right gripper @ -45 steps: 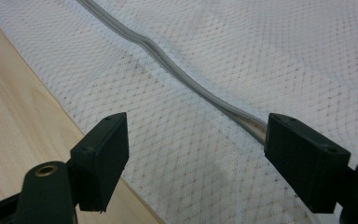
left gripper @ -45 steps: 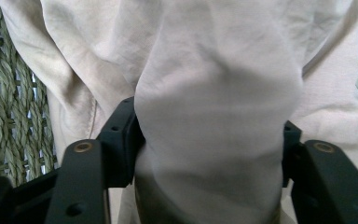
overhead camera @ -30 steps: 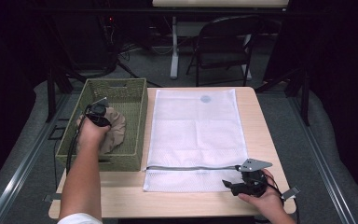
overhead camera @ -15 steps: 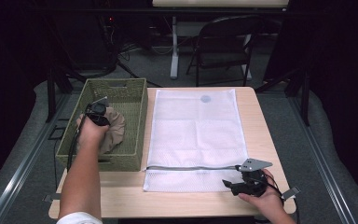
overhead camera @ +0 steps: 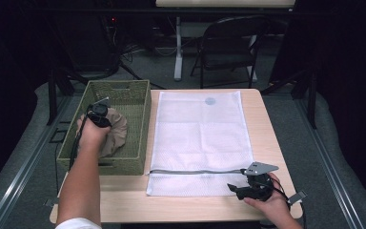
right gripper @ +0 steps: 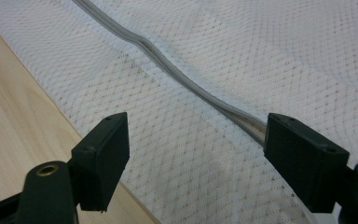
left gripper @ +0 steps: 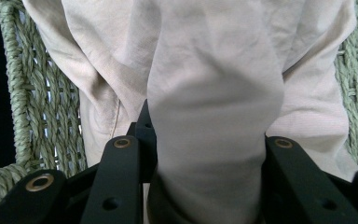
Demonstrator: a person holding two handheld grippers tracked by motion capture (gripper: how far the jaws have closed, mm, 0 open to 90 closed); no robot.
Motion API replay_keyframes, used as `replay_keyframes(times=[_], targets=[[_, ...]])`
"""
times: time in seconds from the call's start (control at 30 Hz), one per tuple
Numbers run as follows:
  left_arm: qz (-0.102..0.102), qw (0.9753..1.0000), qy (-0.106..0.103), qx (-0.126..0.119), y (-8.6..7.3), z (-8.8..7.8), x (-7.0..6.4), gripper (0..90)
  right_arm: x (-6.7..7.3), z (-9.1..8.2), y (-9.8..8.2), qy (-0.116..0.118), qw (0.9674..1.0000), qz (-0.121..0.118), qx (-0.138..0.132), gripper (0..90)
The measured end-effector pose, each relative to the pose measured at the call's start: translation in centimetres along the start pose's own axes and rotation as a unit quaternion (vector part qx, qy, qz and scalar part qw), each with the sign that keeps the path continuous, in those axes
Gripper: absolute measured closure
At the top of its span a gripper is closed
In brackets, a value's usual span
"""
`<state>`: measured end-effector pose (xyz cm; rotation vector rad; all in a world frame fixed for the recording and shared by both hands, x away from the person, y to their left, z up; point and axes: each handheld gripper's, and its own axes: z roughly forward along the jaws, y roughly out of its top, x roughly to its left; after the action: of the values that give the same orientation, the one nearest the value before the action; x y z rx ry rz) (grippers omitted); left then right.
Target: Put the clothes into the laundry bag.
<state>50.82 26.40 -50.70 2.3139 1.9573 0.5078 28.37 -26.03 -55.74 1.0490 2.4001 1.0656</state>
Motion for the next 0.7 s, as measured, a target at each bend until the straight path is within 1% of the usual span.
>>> replay_keyframes(times=[0.07, 0.23, 0.3, 0.37, 0.4, 0.53, 0.57, 0.7], targets=[[-0.007, 1.0, -0.003, -0.006, 0.0, -0.2, 0.1, 63.3, 0.0, 0.0, 0.0, 0.0, 1.0, 0.0, 0.0, 21.9], [-0.008, 0.9999, -0.007, -0.007, 0.0, -0.4, 0.3, 63.6, 0.0, 0.0, 0.0, 0.0, 1.0, -0.001, 0.001, 22.0], [-0.017, 0.9997, -0.011, -0.013, 0.0, -0.6, 0.4, 63.6, 0.0, 0.0, 0.0, 0.002, 1.0, -0.001, 0.001, 22.0], [-0.014, 0.9997, -0.012, -0.014, 0.0, -0.8, 0.6, 63.6, 0.0, 0.1, 0.0, 0.002, 1.0, -0.001, 0.001, 21.9], [-0.019, 0.9996, -0.014, -0.015, -0.1, -0.9, 0.6, 63.6, 0.0, 0.1, 0.0, 0.002, 1.0, -0.001, 0.001, 22.0], [-0.016, 0.9997, -0.012, -0.012, 0.1, -1.2, 0.6, 63.7, 0.0, 0.1, 0.0, 0.002, 1.0, 0.0, -0.003, 22.0], [-0.015, 0.9997, -0.015, -0.015, 0.2, -1.5, 0.7, 63.7, 0.0, 0.0, 0.0, 0.001, 1.0, -0.001, -0.002, 22.0], [-0.013, 0.9996, -0.013, -0.02, 0.5, -2.1, 0.6, 63.7, 0.0, 0.0, 0.0, 0.002, 1.0, 0.0, -0.001, 22.0]])
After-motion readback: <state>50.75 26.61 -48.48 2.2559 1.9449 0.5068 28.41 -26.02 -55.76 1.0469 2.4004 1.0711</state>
